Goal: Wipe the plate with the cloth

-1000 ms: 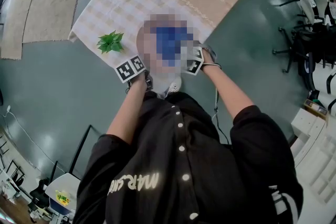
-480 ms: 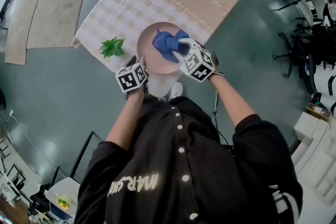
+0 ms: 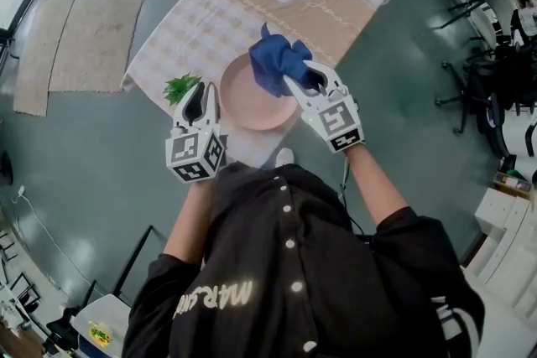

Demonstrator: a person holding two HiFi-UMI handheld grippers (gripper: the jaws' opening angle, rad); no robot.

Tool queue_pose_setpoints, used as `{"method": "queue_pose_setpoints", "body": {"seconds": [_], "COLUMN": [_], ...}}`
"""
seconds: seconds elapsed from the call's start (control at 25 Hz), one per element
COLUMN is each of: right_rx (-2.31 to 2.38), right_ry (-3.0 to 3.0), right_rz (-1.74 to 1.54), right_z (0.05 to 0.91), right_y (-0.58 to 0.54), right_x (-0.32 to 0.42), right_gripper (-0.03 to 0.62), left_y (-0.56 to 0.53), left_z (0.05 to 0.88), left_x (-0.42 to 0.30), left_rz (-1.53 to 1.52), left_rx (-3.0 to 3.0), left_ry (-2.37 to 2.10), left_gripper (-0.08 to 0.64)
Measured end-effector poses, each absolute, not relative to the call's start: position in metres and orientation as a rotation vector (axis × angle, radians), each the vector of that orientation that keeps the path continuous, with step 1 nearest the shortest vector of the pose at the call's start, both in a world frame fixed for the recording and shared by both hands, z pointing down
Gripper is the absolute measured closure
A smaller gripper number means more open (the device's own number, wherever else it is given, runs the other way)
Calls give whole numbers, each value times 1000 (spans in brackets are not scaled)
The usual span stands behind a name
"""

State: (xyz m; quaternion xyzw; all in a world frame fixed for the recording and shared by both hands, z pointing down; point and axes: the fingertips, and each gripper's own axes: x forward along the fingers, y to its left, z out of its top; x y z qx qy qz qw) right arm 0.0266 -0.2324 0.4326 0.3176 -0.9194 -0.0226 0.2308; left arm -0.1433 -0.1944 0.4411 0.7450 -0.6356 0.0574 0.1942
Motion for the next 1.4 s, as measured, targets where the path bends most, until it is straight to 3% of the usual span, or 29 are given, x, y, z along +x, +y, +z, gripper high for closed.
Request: {"method": "queue_pose_setpoints", "body": {"seconds": [0.24, 0.64, 1.0, 1.4], "right_rx": [1165, 1507, 1701, 1790], "right_ry": [-2615, -2719, -2759, -2715], "right_rz": [-147, -276, -370, -401], "right_z": [359, 266, 213, 215], "right_y": [-236, -230, -219, -212], "right_x": [55, 105, 141, 170], "right_gripper": [482, 483, 483, 483], "left_y": [-187, -162, -145, -138], "left_z": [347, 260, 231, 237], "left_x": [-159, -191, -226, -243], "left_rz": [6, -117, -108, -77], "left_rx": [2229, 2312, 2303, 2289], "left_ry": [-1933, -2087, -2252, -2322], "left_gripper": [506, 541, 543, 543]}}
